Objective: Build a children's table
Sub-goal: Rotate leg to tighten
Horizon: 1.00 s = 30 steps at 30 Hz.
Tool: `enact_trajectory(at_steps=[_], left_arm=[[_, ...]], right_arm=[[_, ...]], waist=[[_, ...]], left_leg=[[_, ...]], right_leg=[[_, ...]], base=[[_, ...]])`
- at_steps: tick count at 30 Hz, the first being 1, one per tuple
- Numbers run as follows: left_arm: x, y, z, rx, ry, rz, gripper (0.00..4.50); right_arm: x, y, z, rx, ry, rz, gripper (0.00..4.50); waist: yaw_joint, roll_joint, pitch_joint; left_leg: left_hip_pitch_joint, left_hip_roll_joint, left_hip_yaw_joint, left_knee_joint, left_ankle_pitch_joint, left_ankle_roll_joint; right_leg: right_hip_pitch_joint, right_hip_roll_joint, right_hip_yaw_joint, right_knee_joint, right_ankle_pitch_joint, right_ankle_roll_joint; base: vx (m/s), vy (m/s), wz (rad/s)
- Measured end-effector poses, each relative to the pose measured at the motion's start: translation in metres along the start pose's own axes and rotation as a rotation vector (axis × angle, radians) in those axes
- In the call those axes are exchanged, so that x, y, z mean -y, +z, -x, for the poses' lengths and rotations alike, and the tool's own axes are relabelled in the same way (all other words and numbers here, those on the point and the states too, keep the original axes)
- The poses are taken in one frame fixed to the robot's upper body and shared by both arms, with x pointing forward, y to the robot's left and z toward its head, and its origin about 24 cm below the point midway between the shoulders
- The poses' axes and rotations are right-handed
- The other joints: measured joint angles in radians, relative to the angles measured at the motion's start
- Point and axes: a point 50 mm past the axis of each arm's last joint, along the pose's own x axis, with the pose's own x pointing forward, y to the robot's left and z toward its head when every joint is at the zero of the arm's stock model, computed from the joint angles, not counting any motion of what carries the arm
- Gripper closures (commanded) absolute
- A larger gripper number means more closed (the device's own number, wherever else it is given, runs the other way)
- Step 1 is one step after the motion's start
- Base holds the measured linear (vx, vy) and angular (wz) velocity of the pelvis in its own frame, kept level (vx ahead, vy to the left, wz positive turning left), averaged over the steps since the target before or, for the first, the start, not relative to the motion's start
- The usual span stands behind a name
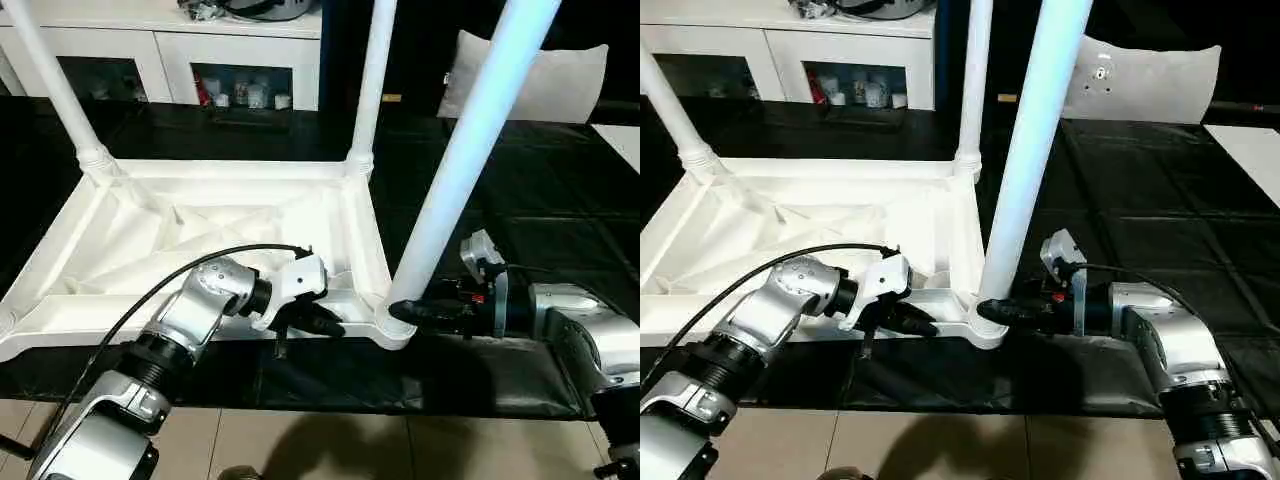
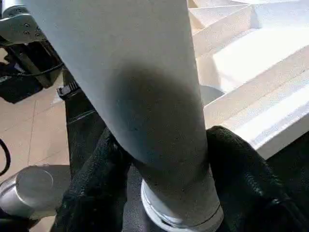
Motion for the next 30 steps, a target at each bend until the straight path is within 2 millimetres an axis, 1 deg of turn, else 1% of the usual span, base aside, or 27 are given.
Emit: enact_trajectory(at_steps=[6, 8, 10, 12, 15, 17, 18, 20, 22, 23, 24, 25, 27, 30], left_arm=[[0.001, 0.001, -0.002, 0.015, -0.002, 0.007, 4.5], [0.0, 0.001, -0.003, 0.028, 0.017, 0.051, 4.5], [-0.002, 0.001, -0.005, 0.031, 0.048, 0.083, 4.5], [-0.005, 0.001, -0.008, 0.036, 0.108, 0.121, 4.5], [-0.013, 0.002, -0.014, 0.042, 0.224, 0.178, 4.5], [-0.023, 0.008, -0.025, 0.037, 0.347, 0.224, 4.5], [-0.025, 0.012, -0.03, 0.036, 0.381, 0.233, 4.5], [-0.025, 0.017, -0.04, 0.043, 0.416, 0.248, 4.5], [-0.026, 0.019, -0.043, 0.043, 0.442, 0.252, 4.5], [-0.026, 0.019, -0.043, 0.042, 0.45, 0.251, 4.5], [-0.027, 0.019, -0.043, 0.042, 0.453, 0.247, 4.5], [-0.027, 0.019, -0.043, 0.041, 0.456, 0.241, 4.5], [-0.027, 0.02, -0.043, 0.041, 0.454, 0.231, 4.5], [-0.026, 0.02, -0.042, 0.039, 0.443, 0.211, 4.5]], right_arm=[[-0.002, 0.0, 0.0, -0.003, -0.001, -0.001, 2.41], [-0.004, -0.001, -0.003, 0.007, -0.017, -0.012, 2.41], [-0.004, -0.002, -0.006, 0.017, -0.061, -0.025, 2.41], [-0.001, -0.001, -0.012, 0.034, -0.144, -0.037, 2.41], [0.009, 0.005, -0.026, 0.061, -0.315, -0.066, 2.44], [0.02, 0.013, -0.041, 0.098, -0.497, -0.112, 2.46], [0.024, 0.016, -0.044, 0.1, -0.557, -0.116, 2.47], [0.027, 0.017, -0.044, 0.094, -0.629, -0.116, 2.47], [0.028, 0.018, -0.047, 0.094, -0.671, -0.1, 2.47], [0.028, 0.018, -0.049, 0.093, -0.682, -0.082, 2.16], [0.028, 0.018, -0.05, 0.092, -0.688, -0.067, 1.98], [0.028, 0.018, -0.051, 0.091, -0.69, -0.055, 1.85], [0.028, 0.017, -0.053, 0.093, -0.686, -0.056, 1.83], [0.027, 0.017, -0.05, 0.093, -0.669, -0.056, 1.45]], waist=[[0.0, 0.0, 0.0], [0.001, 0.001, -0.001], [-0.002, 0.003, -0.001], [-0.007, 0.003, -0.001], [-0.028, 0.003, -0.002], [-0.051, 0.004, -0.002], [-0.058, 0.004, -0.002], [-0.064, 0.003, -0.003], [-0.065, 0.004, -0.003], [-0.064, 0.004, -0.003], [-0.064, 0.004, -0.003], [-0.064, 0.004, -0.003], [-0.063, 0.004, -0.003], [-0.062, 0.004, -0.003]], left_leg=[[0.0, 0.0, 0.0, 0.0, 0.0, 0.0], [0.0, 0.0, 0.0, 0.0, 0.0, 0.0], [0.001, 0.0, 0.001, 0.0, 0.0, 0.0], [0.002, 0.0, 0.001, 0.0, 0.001, -0.001], [0.003, 0.0, 0.0, 0.003, 0.001, -0.002], [0.003, 0.0, -0.001, 0.007, 0.001, -0.002], [0.002, 0.0, -0.001, 0.007, 0.001, -0.002], [0.002, -0.001, -0.001, 0.007, 0.001, -0.001], [0.002, -0.002, -0.001, 0.006, 0.001, -0.001], [0.002, -0.001, -0.001, 0.006, 0.001, -0.001], [0.002, -0.001, -0.001, 0.006, 0.001, -0.001], [0.002, -0.001, -0.001, 0.005, 0.001, -0.001], [0.002, -0.001, -0.001, 0.004, 0.001, -0.001], [0.001, -0.001, -0.001, 0.003, 0.001, -0.001]], right_leg=[[0.0, 0.0, 0.0, 0.0, 0.0, 0.0], [0.0, 0.0, 0.0, 0.0, 0.0, 0.0], [0.002, 0.0, 0.001, 0.0, 0.0, 0.0], [0.005, 0.0, 0.0, 0.0, -0.002, 0.004], [0.006, 0.0, 0.001, 0.0, -0.002, 0.004], [0.005, 0.0, 0.001, -0.001, -0.002, 0.004], [0.004, -0.001, 0.001, -0.002, -0.002, 0.004], [0.006, -0.002, 0.001, -0.005, -0.002, 0.004], [0.006, -0.002, 0.001, -0.005, -0.002, 0.004], [0.006, -0.002, 0.0, -0.004, -0.002, 0.004], [0.006, -0.002, 0.0, -0.004, -0.001, 0.004], [0.006, -0.002, 0.0, -0.004, -0.001, 0.004], [0.005, -0.002, 0.0, -0.004, -0.001, 0.004], [0.005, -0.002, 0.0, -0.004, -0.001, 0.004]], base=[[0.0, 0.0, 0.0], [0.0, 0.0, 0.0], [0.0, 0.0, 0.0], [0.0, 0.0, 0.0], [0.0, 0.0, 0.0], [0.0, 0.0, 0.0], [0.0, 0.0, 0.0], [0.0, 0.0, 0.0], [0.0, 0.0, 0.0], [0.0, 0.0, 0.0], [0.0, 0.0, 0.0], [0.0, 0.0, 0.0], [0.0, 0.0, 0.0], [0.0, 0.0, 0.0]])
